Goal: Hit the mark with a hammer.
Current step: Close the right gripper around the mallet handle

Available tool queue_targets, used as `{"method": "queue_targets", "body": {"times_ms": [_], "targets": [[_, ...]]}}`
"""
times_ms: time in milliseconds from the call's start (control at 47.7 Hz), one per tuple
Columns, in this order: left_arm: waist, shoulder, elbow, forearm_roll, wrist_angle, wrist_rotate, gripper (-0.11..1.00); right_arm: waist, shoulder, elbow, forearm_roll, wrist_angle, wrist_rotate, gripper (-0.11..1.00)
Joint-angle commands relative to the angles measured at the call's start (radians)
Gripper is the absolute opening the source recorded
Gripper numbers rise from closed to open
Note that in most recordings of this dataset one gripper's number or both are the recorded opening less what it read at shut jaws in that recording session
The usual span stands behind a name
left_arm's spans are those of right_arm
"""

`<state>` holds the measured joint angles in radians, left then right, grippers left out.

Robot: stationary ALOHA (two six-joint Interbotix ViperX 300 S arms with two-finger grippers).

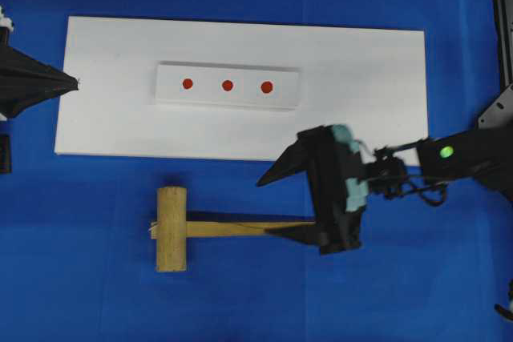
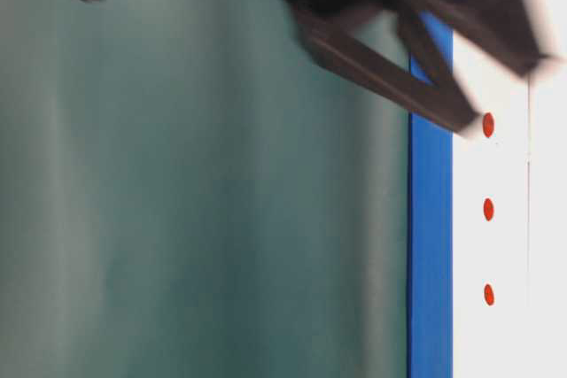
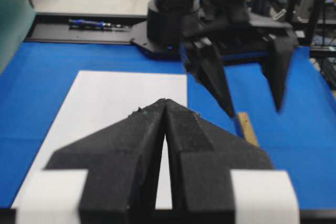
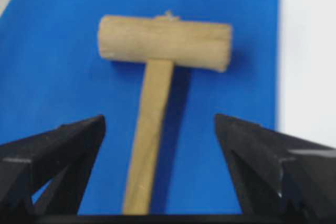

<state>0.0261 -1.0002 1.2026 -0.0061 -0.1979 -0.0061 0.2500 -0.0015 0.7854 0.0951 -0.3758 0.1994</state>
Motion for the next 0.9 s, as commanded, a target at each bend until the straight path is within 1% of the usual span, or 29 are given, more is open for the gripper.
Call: {"method": "queue_targets", "body": {"times_ms": [0,147,357,524,650,755,818,881], "targets": [[0.005,-0.006,-0.005,-0.002,0.000,0.000,0.00,0.018,0.043,-0.041,0.037,-0.058,0.000,0.86],[0.006,-0.014,0.003,-0.002,0.000,0.000,0.00,0.046,0.137,-0.080,0.100,-0.120,0.000,0.87],[0.006,-0.014,0.011,-0.002,0.002,0.000,0.00,0.055,0.252,-0.129,0.173,-0.129,0.000,0.87],[0.006,-0.015,0.012,-0.002,0.002,0.000,0.00,0.064,0.322,-0.170,0.184,-0.124,0.000,0.86],[0.006,-0.015,0.014,-0.003,0.002,0.000,0.00,0.064,0.360,-0.187,0.219,-0.089,0.000,0.86],[0.006,-0.015,0.014,-0.003,0.002,-0.002,0.00,0.064,0.370,-0.190,0.232,-0.077,0.000,0.86],[0.006,-0.015,0.015,-0.002,0.003,-0.002,0.00,0.067,0.370,-0.190,0.232,-0.077,-0.008,0.83],[0.006,-0.014,0.014,-0.002,0.002,-0.002,0.00,0.069,0.370,-0.192,0.230,-0.080,-0.014,0.76]]}}
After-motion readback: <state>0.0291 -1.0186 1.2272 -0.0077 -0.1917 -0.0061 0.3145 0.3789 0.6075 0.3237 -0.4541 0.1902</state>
